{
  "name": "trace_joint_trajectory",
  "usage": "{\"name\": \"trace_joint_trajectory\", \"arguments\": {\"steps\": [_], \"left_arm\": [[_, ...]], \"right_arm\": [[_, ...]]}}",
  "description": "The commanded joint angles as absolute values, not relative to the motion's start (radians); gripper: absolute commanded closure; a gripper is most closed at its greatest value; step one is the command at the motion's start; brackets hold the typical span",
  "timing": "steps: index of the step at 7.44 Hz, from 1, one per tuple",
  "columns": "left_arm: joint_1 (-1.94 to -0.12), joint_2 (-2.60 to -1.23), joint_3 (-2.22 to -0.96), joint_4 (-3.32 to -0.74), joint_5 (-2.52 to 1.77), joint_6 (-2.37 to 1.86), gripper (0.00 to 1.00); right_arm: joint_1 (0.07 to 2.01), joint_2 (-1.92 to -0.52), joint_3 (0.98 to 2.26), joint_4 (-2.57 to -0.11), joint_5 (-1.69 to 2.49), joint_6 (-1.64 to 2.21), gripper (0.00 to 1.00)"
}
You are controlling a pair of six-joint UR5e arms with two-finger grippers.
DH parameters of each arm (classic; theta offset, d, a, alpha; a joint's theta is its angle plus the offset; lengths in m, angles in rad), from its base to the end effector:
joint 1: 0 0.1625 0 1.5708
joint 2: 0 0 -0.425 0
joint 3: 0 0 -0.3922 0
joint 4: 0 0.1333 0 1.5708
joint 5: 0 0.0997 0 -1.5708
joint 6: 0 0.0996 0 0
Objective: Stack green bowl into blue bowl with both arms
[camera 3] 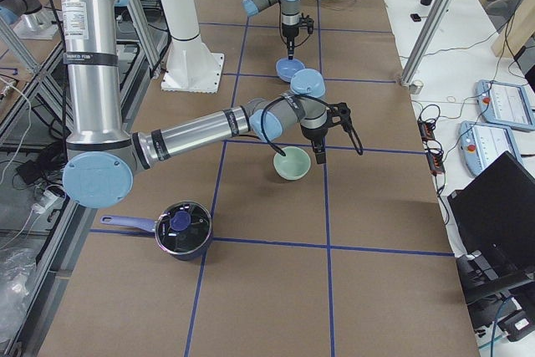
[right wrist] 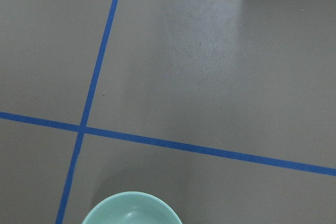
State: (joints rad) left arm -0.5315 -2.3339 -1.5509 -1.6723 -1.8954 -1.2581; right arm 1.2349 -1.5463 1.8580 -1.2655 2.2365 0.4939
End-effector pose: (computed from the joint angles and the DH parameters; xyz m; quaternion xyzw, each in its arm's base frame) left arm 0.5686 -0.4521 0.1924 0.0313 0.4294 -0.0324 0.9020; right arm -0.1004 -0.5055 0.4733 0.1371 -0.4006 -0.0278 0.9055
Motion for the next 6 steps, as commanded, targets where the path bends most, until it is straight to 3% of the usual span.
{"name": "trace_joint_trajectory", "arguments": {"steps": [1,3,4,6], "left_arm": [[-0.531,-2.332,-1.551,-1.675,-1.896,-1.255,0.83],[-0.531,-2.33,-1.551,-1.68,-1.882,-1.252,0.42],[-0.532,-2.329,-1.565,-1.681,-1.882,-1.249,0.08],[-0.599,-2.281,-1.67,-1.651,-1.917,-1.238,0.03]], "right_arm": [[1.235,-1.546,1.856,-1.266,2.237,0.494,0.0],[1.235,-1.545,1.855,-1.266,2.237,0.494,0.0],[1.235,-1.543,1.855,-1.266,2.237,0.494,0.0],[1.235,-1.545,1.853,-1.266,2.238,0.492,0.0]]}}
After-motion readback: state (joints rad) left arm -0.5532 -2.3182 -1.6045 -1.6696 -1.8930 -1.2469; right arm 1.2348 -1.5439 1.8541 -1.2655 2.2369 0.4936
